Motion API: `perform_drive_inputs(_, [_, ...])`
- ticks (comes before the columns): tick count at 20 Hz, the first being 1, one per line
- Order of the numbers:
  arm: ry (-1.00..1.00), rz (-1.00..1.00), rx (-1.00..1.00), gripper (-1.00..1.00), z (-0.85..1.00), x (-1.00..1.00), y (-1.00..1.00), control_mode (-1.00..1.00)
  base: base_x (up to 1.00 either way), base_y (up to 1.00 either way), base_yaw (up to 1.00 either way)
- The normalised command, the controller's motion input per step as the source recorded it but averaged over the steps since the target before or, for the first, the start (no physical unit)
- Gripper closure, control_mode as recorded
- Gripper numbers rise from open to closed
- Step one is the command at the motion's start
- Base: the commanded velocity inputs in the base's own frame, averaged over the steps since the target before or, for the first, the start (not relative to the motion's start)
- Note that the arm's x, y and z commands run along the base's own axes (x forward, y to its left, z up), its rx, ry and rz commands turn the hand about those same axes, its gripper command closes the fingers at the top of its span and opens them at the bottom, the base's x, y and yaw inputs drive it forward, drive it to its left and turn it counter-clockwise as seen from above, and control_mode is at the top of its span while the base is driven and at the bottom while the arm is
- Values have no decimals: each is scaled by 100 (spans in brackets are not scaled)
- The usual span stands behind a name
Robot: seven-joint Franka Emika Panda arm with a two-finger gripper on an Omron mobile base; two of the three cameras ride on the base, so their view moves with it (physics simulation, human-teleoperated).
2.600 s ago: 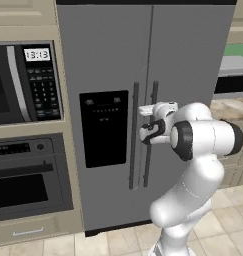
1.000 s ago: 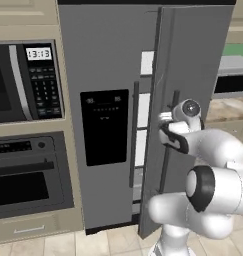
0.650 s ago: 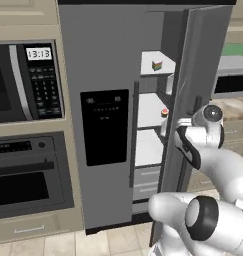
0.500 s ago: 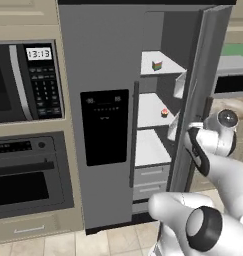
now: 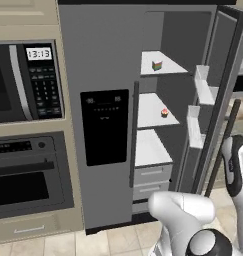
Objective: Take the cake and cupcake from the fridge and place them on the empty tray on the dining counter.
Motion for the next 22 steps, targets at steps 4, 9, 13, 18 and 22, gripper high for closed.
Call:
perform_drive_inputs(4, [-12, 0, 0, -100, 21, -100, -24, -100, 0, 0, 0])
perform_drive_inputs(9, [-21, 2, -9, -100, 69, -90, 41, -100, 0, 0, 0])
perform_drive_inputs(13, [-7, 2, -11, -100, 91, -42, 84, -100, 0, 0, 0])
perform_drive_inputs(18, [1, 1, -15, -100, 32, 12, 100, -100, 0, 0, 0])
perform_drive_inputs(22, [1, -9, -13, -100, -4, 80, 81, -100, 0, 0, 0])
